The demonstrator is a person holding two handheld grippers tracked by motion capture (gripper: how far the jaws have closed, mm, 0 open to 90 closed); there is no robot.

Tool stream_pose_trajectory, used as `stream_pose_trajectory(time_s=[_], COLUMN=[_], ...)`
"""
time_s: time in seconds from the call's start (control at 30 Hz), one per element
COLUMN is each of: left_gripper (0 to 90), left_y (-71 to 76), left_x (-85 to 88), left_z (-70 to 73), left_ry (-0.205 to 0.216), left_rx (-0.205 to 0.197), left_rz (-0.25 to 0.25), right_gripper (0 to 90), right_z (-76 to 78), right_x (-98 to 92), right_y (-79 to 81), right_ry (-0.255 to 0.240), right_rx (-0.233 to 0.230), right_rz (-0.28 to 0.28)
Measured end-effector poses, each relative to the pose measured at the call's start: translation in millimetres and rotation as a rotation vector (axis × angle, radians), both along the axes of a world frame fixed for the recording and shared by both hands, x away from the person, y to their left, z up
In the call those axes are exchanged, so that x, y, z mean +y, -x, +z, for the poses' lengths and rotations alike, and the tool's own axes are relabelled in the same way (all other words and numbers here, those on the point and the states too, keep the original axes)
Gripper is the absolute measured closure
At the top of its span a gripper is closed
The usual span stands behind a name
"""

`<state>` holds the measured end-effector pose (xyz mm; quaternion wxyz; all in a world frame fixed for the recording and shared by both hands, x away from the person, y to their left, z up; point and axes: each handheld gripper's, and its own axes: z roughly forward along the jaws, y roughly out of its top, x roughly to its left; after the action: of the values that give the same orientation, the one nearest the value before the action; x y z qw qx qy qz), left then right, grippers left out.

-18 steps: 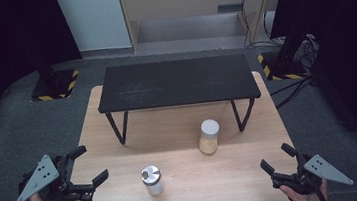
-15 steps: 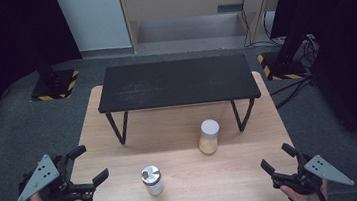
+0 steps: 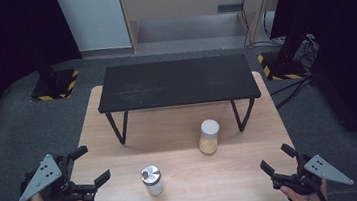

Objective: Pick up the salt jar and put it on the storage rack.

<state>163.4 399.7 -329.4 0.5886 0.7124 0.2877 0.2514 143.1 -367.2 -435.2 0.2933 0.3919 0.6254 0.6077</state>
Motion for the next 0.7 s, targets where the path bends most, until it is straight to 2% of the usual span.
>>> stream_pose_trajectory(time_s=[0.7], left_gripper=[0.0], left_y=[-5.2], left_x=[-4.9], left_z=[5.3], left_ry=[-0.019], left_rx=[0.011], left_rz=[-0.026], right_gripper=[4.1], right_z=[-1.3], right_x=[-0.7], right_y=[-0.4], right_ry=[0.005], right_rx=[0.001], right_rz=[-0.003])
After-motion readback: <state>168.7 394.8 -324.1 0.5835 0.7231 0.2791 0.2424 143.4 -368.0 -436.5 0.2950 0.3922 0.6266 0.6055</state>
